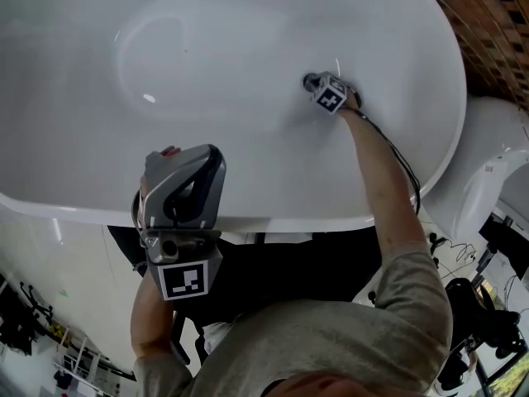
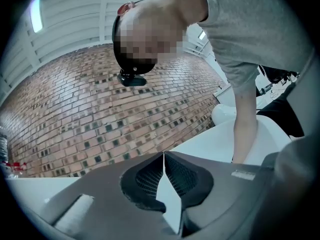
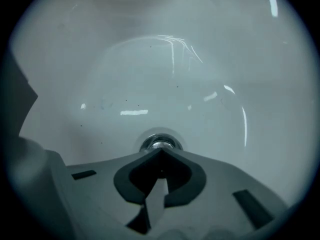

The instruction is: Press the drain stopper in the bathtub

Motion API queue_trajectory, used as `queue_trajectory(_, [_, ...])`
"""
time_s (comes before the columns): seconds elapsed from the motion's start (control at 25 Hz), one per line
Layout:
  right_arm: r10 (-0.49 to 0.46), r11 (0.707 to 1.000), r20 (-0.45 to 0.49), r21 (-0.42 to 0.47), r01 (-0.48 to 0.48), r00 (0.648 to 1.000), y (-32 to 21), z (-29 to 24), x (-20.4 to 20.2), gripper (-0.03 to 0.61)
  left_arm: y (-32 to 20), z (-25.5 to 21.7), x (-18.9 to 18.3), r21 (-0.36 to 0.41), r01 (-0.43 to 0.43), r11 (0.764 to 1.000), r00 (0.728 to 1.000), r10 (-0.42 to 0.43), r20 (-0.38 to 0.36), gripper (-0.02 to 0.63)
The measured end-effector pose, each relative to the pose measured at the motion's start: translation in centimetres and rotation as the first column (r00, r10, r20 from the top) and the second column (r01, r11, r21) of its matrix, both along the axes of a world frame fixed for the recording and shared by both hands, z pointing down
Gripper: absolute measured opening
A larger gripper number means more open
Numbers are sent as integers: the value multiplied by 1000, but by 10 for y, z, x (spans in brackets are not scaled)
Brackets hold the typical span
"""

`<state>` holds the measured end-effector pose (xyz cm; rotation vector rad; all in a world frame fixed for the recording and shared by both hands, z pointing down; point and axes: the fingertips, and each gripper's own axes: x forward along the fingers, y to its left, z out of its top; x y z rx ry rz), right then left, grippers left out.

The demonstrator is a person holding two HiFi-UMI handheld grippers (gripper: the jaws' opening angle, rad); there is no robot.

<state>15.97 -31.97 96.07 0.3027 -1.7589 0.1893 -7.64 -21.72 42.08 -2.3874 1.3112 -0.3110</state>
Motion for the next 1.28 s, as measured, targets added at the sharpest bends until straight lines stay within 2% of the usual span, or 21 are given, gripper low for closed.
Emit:
queue_trajectory(0.16, [-89, 994, -28, 56, 91, 996, -2, 1, -8, 8, 1, 5, -1, 0, 4, 1000, 1000, -4, 2, 0])
queue_trajectory(0.2, [-64, 996, -17, 53, 64, 998, -2, 2, -8, 8, 2, 7, -1, 0, 5, 1000, 1000, -5, 4, 0])
queue_trajectory(0.28, [48, 999, 8, 1, -48, 999, -2, -3, -3, 8, 2, 9, 1, 5, 5, 1000, 1000, -6, 6, 0])
queue_trajectory(0.32, [78, 997, 2, -21, -78, 997, -3, -11, -1, 3, 2, 10, 1, 11, 4, 1000, 1000, -4, 9, 0])
queue_trajectory(0.36, [65, 998, -15, -19, -65, 998, -6, -24, -1, 3, 1, 11, 0, 18, 3, 1000, 1000, -3, 12, 0])
queue_trajectory(0.44, [-35, 998, -29, 44, 36, 999, -17, -64, -9, 2, -1, 13, -5, 28, 5, 1000, 1000, -5, 19, 0])
queue_trajectory(0.52, [-80, 988, 28, 133, 76, 996, -31, -121, -24, 2, 0, 16, -9, 30, 12, 999, 1000, -13, 26, 0])
queue_trajectory(0.6, [-49, 973, 153, 230, 13, 987, -45, -199, -33, 2, 0, 20, -9, 26, 23, 999, 999, -24, 32, 0])
queue_trajectory(0.64, [-31, 959, 239, 280, -38, 971, -49, -245, -36, 2, -1, 23, -9, 26, 31, 999, 999, -31, 35, 2])
queue_trajectory(0.72, [-21, 919, 430, 364, -152, 903, -45, -345, -40, 0, -5, 23, -11, 32, 50, 998, 998, -51, 35, 2])
queue_trajectory(0.84, [-76, 840, 646, 452, -301, 759, -2, -481, -33, 0, -8, 20, -17, 49, 81, 996, 997, -81, 6, 2])
queue_trajectory(0.92, [-145, 780, 730, 500, -377, 668, 46, -560, -26, 0, -9, 19, -27, 33, 106, 994, 994, -105, -29, 2])
queue_trajectory(1.0, [-236, 719, 765, 553, -422, 599, 104, -629, -22, 0, -7, 10, -43, 11, 153, 988, 986, -152, -63, 3])
queue_trajectory(1.08, [-347, 644, 749, 628, -437, 565, 162, -690, -17, 0, 1, -23, -57, 33, 202, 979, 974, -197, -114, 3])
queue_trajectory(1.16, [-450, 560, 707, 700, -444, 546, 209, -736, -8, 0, 13, -74, -59, 89, 199, 976, 966, -180, -185, 3])
queue_trajectory(1.28, [-540, 459, 627, 778, -428, 561, 261, -776, -2, 0, 47, -140, -51, 182, 136, 974, 963, -86, -257, 3])
